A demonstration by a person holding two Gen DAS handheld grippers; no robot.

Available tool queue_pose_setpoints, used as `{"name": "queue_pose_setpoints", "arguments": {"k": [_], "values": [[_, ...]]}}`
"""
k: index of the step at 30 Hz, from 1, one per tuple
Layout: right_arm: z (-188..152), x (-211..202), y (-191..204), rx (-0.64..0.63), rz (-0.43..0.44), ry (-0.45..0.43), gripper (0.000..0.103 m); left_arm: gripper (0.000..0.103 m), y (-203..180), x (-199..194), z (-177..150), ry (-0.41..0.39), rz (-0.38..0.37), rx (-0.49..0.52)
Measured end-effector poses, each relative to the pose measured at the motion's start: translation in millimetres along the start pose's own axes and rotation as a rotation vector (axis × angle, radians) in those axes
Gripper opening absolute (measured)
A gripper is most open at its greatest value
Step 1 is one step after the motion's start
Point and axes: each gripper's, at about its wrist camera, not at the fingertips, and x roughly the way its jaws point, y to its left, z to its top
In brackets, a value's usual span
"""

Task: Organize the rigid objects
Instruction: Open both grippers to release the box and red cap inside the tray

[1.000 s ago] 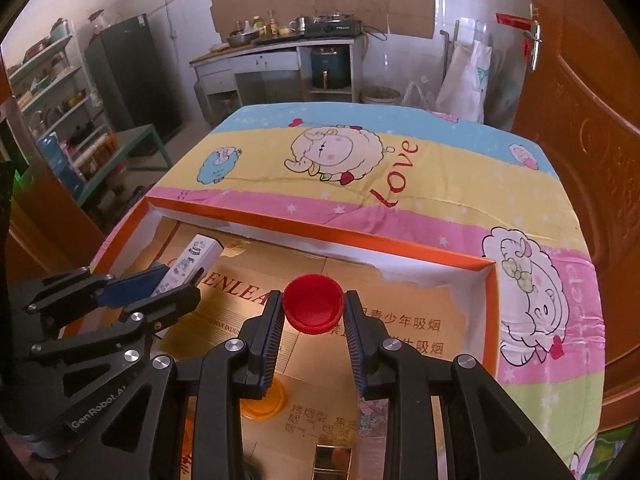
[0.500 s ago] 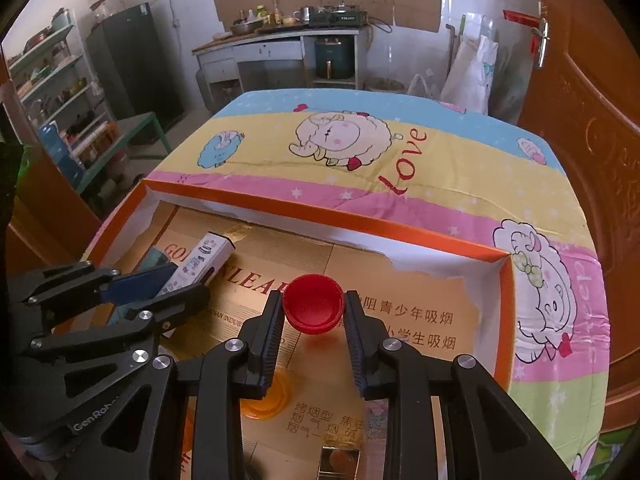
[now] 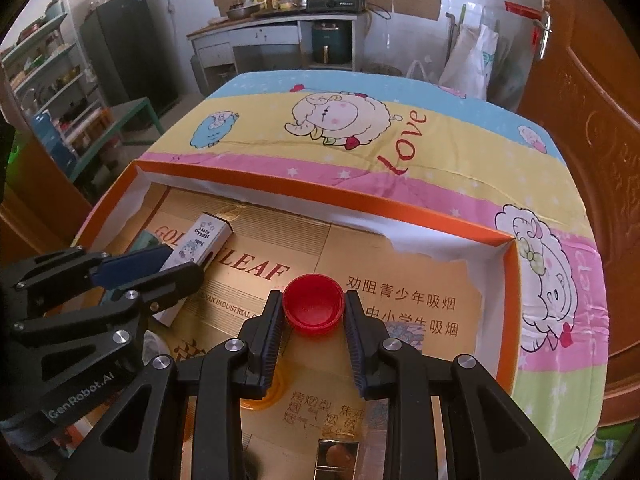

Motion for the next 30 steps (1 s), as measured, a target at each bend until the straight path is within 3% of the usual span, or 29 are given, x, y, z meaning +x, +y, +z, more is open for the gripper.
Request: {"name": "queue_pose_setpoints", "arguments": {"k": [9,11,13,15,30], "values": [[0.4,1.4,3.7,-0.013,-0.017,0.009,0.032,0.027,-1.1,-2.7,1.0,-0.025,-0.008,0.006],[0.3,1.3,4.4,-0.017,-0.016,0.010,0.036,0.027,-1.4,-3.2,1.0,-0.028,-0.005,0.007],[-0.1,1.8,5.6,-0.023,-0.014,0.013,0.048,0.027,-1.6,-4.4,0.5,-0.033,-0.001,0.007],[-0.7,1.7,5.3,-0.025,-0.026,0.014,0.051,0.027,-1.4,-6.6,0.0,-0.041,0.011,0.011],[-2.1,-16.0,8.5,-0.031,-0.079,-0.047,0.051,0.027,0.4,-23.5,-1.3,-0.097,0.069,0.006]]}}
